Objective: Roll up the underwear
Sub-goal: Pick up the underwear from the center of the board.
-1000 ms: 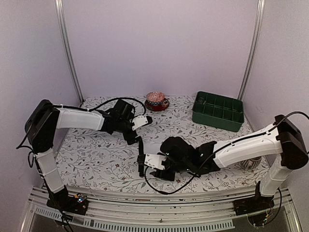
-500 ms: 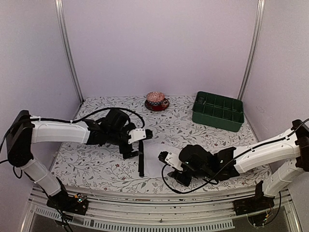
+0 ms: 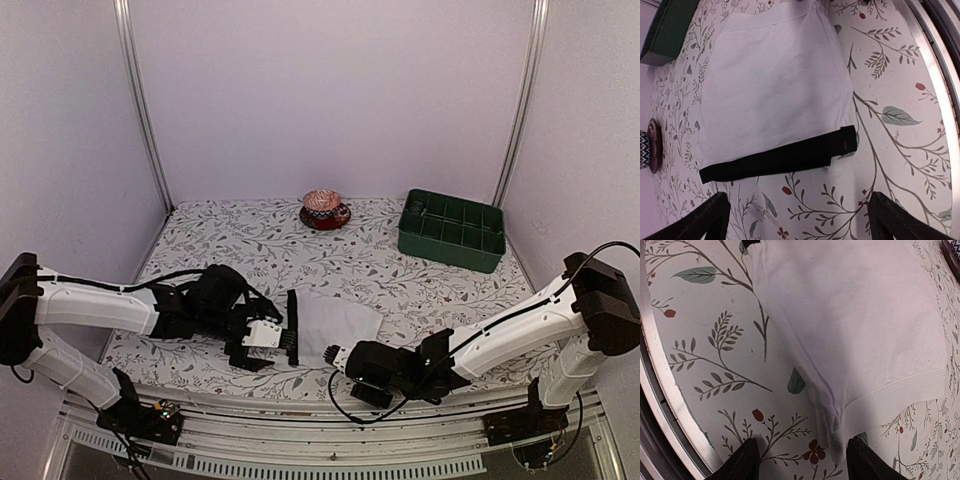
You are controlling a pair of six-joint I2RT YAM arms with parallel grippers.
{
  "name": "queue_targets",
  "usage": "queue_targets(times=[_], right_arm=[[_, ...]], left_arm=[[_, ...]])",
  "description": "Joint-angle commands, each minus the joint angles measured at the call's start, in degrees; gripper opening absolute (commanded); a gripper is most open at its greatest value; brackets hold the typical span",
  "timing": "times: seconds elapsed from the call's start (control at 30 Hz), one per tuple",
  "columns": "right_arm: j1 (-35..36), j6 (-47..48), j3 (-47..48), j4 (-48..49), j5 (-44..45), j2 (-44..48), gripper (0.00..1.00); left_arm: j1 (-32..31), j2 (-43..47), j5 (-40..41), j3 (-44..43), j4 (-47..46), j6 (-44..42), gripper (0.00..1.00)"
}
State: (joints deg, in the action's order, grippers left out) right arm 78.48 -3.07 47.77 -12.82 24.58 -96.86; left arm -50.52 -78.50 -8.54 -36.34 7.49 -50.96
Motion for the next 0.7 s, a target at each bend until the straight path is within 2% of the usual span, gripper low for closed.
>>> queue_targets(times=[0.0, 0.17, 0.3, 0.37, 0.53, 0.67], right_arm=[[0.1, -0.7, 1.0, -3.1, 5.7, -1.1, 0.61], [0.9, -0.2, 1.0, -4.1, 7.0, -0.7, 0.61], [1.1, -0.2, 1.5, -5.5, 8.1, -0.7, 0.61], [1.1, 0.3, 1.6, -5.5, 8.3, -1.2, 0.61], [1.1, 3.7, 1.8, -4.0, 7.7, -3.4, 0.61], [1.1, 8.5, 1.8, -2.3, 6.8, -5.1, 0.61]], left_arm=[[-2.4, 0.3, 0.9, 3.9, -5.5, -6.1, 0.99], [-5.8, -0.6, 4.0, 7.1, -12.4, -10.1, 0.99], [-8.3, -5.1, 8.7, 6.5, -14.3, -13.0, 0.96], [-9.0, -8.1, 11.0, 5.6, -14.3, -13.6, 0.90], [-9.6, -13.4, 14.7, 5.2, -15.3, -15.2, 0.61], [-10.0, -14.7, 15.7, 5.9, -15.4, -16.3, 0.50]])
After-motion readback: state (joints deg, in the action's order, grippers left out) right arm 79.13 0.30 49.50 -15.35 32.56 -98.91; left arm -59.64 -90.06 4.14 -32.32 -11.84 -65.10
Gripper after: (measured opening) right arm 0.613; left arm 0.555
